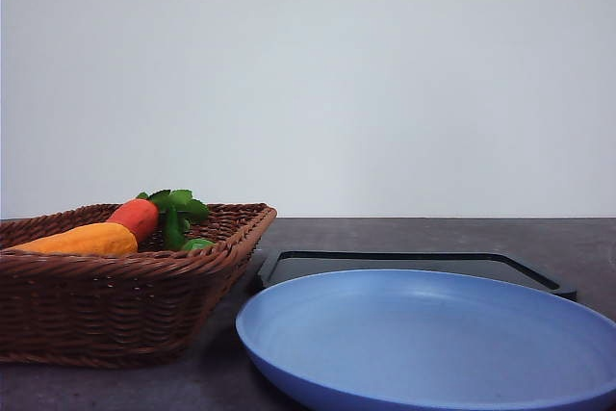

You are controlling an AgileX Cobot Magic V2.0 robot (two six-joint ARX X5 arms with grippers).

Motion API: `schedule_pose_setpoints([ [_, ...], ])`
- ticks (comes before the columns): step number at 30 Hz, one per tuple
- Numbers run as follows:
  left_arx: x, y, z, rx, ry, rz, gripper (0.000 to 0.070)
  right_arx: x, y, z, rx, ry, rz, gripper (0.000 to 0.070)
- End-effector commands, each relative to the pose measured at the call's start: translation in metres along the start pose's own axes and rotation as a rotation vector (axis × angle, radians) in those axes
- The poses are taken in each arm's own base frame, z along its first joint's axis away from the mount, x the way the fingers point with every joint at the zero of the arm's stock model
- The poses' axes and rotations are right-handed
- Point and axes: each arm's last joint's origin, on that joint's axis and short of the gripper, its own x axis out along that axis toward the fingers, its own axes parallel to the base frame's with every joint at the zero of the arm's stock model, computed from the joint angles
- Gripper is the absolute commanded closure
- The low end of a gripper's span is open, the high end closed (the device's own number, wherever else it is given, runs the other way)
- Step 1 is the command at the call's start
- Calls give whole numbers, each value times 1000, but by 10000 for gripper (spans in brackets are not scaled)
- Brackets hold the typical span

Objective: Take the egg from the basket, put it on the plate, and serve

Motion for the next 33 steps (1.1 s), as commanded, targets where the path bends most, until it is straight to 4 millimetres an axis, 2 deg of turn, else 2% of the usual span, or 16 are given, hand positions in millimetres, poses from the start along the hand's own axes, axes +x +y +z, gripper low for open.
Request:
schedule_pose_setpoints([
  [1, 3, -6, 13, 76, 15, -38, 700, 2, 4, 9, -42, 35, 7, 700],
  [8, 27, -16, 43, 64, 183, -169, 700, 21, 14, 32, -92, 296, 47, 700],
  [12, 41, -21, 45, 77, 340, -194, 700, 35, 13, 35, -94, 476, 78, 700],
  [17, 57, -26, 40, 87, 474, -226, 694, 53, 6, 23, -72, 670, 133, 700],
  [19, 62, -27, 38, 88, 495, -234, 664, 62, 2, 17, -45, 742, 128, 681],
  [22, 65, -30, 36, 91, 506, -247, 561, 73, -2, 7, -25, 827, 119, 534],
  [24, 65, -31, 36, 90, 503, -251, 492, 81, -4, 2, -13, 876, 114, 478],
  [28, 66, -31, 37, 85, 499, -252, 419, 99, -6, -10, -9, 941, 120, 467],
  [33, 66, -31, 37, 85, 499, -252, 404, 122, -5, -28, 10, 997, 124, 468],
])
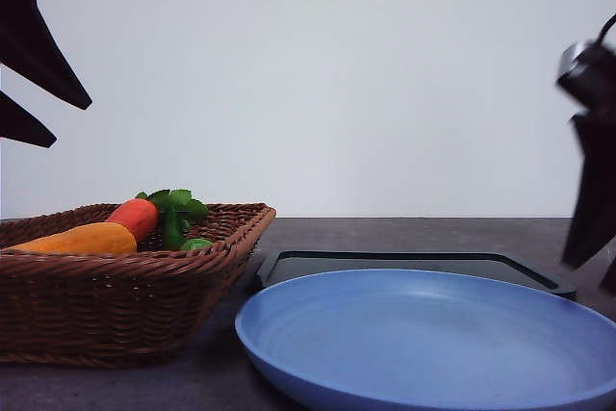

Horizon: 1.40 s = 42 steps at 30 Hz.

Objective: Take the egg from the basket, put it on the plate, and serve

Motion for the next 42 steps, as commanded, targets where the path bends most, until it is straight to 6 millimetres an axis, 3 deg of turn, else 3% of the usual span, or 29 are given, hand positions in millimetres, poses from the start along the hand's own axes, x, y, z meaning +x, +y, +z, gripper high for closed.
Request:
schedule_pose_setpoints([
  [1, -1, -2, 5, 12, -13, -9, 404, 11, -2, 2, 27, 27, 6, 469],
  [4, -1, -2, 6, 12, -13, -9, 404, 24, -4, 6, 30, 52, 17, 475],
  [9, -1, -2, 6, 13, -14, -9, 404, 41, -5, 7, 34, 96, 23, 564],
  [13, -1, -2, 6, 20, -14, -9, 405, 45, -6, 8, 42, 104, 19, 692],
  [17, -1, -3, 6, 22, -11, -8, 377, 42, -4, 8, 41, 96, 20, 700],
  [21, -2, -5, 7, 36, 4, -11, 300, 30, -2, 7, 43, 62, 20, 700],
  [31, 10, -30, 16, 286, 234, -14, 302, -23, 6, -5, 44, -101, 12, 700],
  [36, 30, -49, 26, 414, 388, 30, 302, -44, 12, -12, 21, -193, 11, 700],
  [42, 68, -63, 32, 521, 525, 31, 302, -57, 18, -18, -8, -258, 12, 700],
])
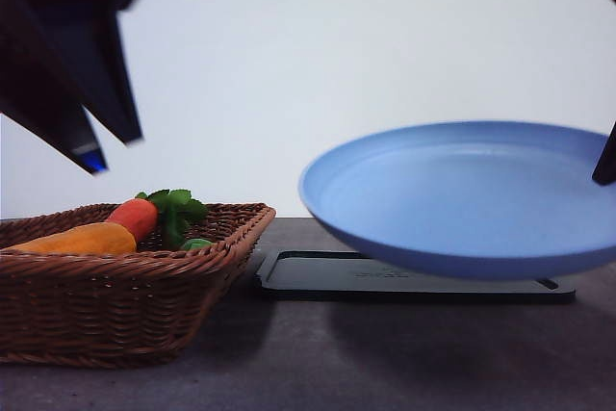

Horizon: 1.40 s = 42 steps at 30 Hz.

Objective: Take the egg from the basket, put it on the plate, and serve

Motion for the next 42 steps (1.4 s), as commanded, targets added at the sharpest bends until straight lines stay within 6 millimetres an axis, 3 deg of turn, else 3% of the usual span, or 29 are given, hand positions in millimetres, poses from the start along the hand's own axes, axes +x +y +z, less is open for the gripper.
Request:
schedule_pose_setpoints([
  [1, 8, 0, 9, 58, 35, 12, 302, -1, 1, 1, -8, -6, 7, 700],
  [8, 45, 5, 18, 112, 170, 24, 302, -3, 2, -1, -17, -10, 8, 700],
  [12, 55, 8, 16, 124, 234, 36, 302, -3, 2, -1, -18, -10, 8, 700],
  [30, 60, 10, 18, 144, 225, 40, 307, -3, 3, 0, -27, -14, 9, 700],
  [42, 76, 15, 17, 134, 282, 30, 311, -3, 3, 0, -45, -13, 9, 700],
])
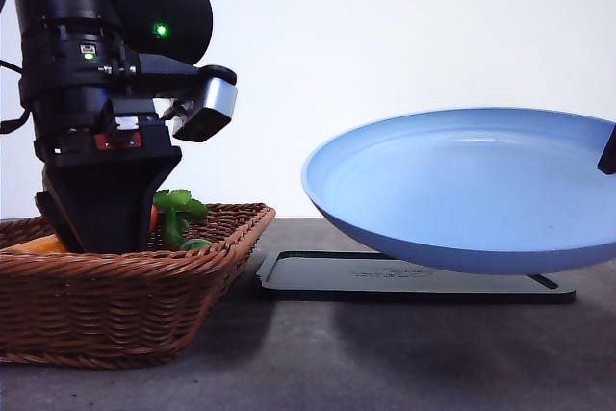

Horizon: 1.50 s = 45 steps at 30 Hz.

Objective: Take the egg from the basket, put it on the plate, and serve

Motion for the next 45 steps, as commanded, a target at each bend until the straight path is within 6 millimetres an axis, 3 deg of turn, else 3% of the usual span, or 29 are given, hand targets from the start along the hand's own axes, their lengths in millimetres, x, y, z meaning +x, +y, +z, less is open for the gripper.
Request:
schedule_pose_setpoints([
  [1, 1, 0, 5, 20, 4, 11, 314, 0, 1, 2, -22, -7, 8, 700],
  [11, 1, 1, 3, 16, 42, 74, 493, 0, 1, 2, -24, -8, 9, 700],
  [23, -4, 2, 7, 17, 30, 78, 499, 0, 1, 2, -26, -10, 9, 700],
  [28, -24, 3, 23, 20, -46, 105, 499, 0, 1, 2, -26, -10, 9, 700],
  [36, -76, 0, 56, -42, -240, 150, 499, 2, 0, 3, 10, -3, 7, 700],
  [41, -103, -14, 73, -84, -361, 91, 498, 12, -4, 4, 62, 48, 8, 700],
  [45, -105, -36, 83, -52, -410, -18, 498, 22, -9, 5, 92, 101, 43, 700],
])
